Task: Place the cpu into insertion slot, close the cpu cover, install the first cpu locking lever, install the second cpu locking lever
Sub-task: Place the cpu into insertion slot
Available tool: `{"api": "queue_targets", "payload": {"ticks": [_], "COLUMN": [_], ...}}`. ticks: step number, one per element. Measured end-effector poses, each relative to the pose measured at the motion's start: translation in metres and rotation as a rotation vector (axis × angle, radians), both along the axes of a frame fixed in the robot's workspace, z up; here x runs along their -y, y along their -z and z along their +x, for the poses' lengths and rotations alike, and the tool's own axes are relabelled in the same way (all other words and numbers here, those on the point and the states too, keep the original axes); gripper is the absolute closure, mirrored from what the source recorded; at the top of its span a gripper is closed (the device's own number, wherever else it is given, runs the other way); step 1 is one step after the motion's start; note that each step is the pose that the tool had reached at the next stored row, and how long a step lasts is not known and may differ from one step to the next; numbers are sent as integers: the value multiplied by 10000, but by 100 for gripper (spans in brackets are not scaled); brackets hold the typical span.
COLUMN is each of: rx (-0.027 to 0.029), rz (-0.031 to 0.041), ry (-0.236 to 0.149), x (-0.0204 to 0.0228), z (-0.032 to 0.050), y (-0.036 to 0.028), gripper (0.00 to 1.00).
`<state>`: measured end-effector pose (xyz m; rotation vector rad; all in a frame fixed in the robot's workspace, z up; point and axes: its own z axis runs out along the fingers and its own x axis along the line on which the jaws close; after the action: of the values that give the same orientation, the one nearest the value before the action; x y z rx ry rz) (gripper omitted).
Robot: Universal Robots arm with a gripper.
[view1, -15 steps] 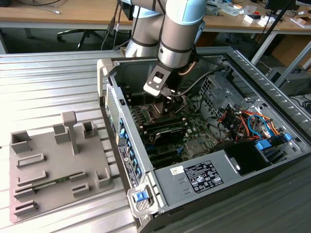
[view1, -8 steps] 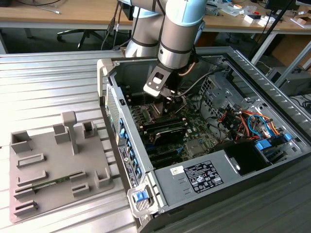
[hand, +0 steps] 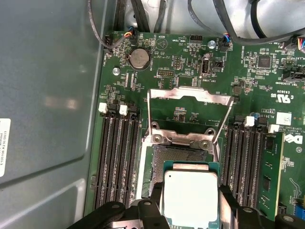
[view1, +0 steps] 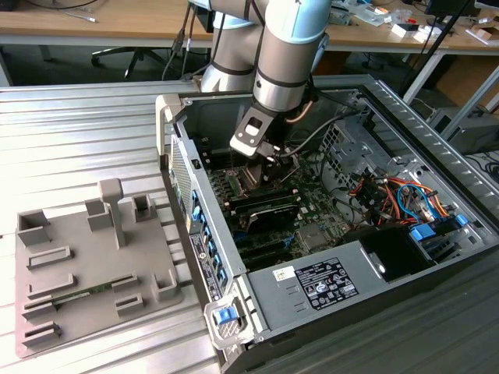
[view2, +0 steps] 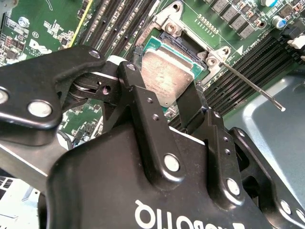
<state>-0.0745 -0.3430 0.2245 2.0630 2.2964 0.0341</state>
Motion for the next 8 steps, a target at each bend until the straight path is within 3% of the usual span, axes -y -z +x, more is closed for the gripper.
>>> {"api": "queue_targets", "payload": {"ticks": [8], "rx": [0], "rz": [0], "ry": [0], "x": [0], "z": [0], "y": [16], "gripper": [46]}}
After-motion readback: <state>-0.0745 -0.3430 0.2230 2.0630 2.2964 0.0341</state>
